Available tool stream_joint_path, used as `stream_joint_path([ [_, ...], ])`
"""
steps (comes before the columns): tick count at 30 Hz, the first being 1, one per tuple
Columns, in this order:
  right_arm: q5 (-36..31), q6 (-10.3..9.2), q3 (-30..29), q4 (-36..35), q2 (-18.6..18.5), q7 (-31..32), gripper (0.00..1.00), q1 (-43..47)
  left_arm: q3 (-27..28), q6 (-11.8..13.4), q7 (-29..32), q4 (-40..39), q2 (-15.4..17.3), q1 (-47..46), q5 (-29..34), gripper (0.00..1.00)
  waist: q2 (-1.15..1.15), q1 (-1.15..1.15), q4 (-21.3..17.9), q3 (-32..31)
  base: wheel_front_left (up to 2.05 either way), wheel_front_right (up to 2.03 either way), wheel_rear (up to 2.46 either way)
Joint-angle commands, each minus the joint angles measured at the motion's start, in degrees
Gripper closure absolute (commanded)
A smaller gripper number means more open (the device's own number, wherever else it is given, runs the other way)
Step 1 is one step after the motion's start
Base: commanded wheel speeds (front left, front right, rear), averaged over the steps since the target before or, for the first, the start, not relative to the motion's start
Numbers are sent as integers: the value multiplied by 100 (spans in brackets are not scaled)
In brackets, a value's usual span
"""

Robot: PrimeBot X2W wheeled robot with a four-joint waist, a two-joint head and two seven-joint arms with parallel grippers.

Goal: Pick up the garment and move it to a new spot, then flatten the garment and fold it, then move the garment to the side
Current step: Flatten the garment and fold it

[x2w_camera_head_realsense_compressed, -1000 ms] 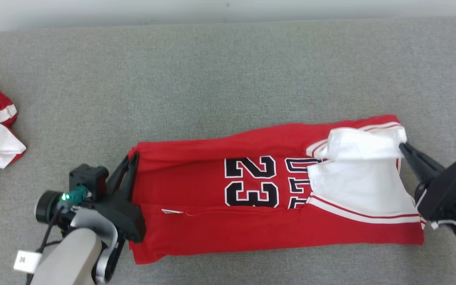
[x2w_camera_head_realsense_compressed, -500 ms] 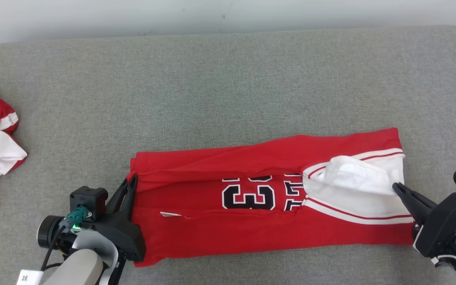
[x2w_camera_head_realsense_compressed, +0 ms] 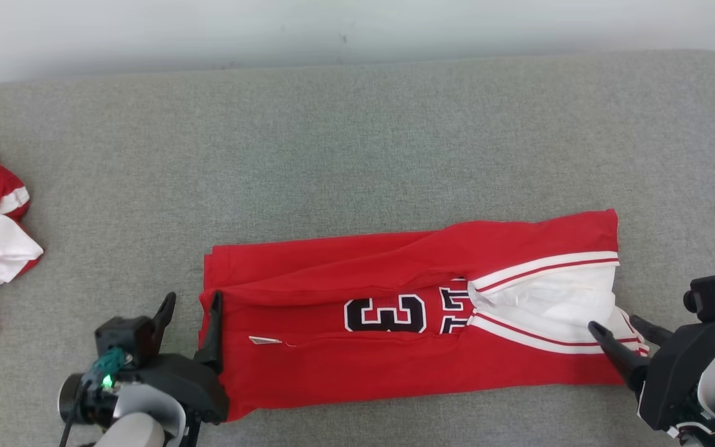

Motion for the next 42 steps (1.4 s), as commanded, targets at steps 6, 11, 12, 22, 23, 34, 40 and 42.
stream_joint_path([
  [6,-96,2,-308,-36,67,-111,0,372,865,48,-109,-787,-251,703,342,0,0,0,91,-286,0,0,0],
  [11,-203,2,-699,-53,253,-257,0,609,1723,-213,-112,-1723,-613,1515,1149,0,0,0,109,-579,0,0,0],
  [12,-301,2,-783,-34,252,-261,0,638,1891,-274,-112,-1884,-699,1669,1274,0,0,0,113,-636,0,0,0],
  [22,-546,2,-1156,493,641,-343,0,260,2971,-905,-106,-2586,-1389,2720,2257,0,0,0,248,-922,0,0,0],
  [23,-542,2,-1161,598,653,-357,0,182,3023,-962,-107,-2606,-1431,2774,2309,0,0,0,273,-917,0,0,0],
  [34,-574,2,-1360,2120,784,-415,0,-761,3292,-1320,-107,-2576,-1626,2915,2528,0,0,0,475,-750,0,0,0],
  [40,-737,2,-1393,2958,826,-499,0,-1303,3312,-1397,-107,-2587,-1647,2785,2586,0,0,0,616,-564,0,0,0],
  [42,-791,2,-1379,3194,847,-562,0,-1434,3286,-1398,-107,-2579,-1649,2766,2547,0,0,0,657,-511,0,0,0],
])
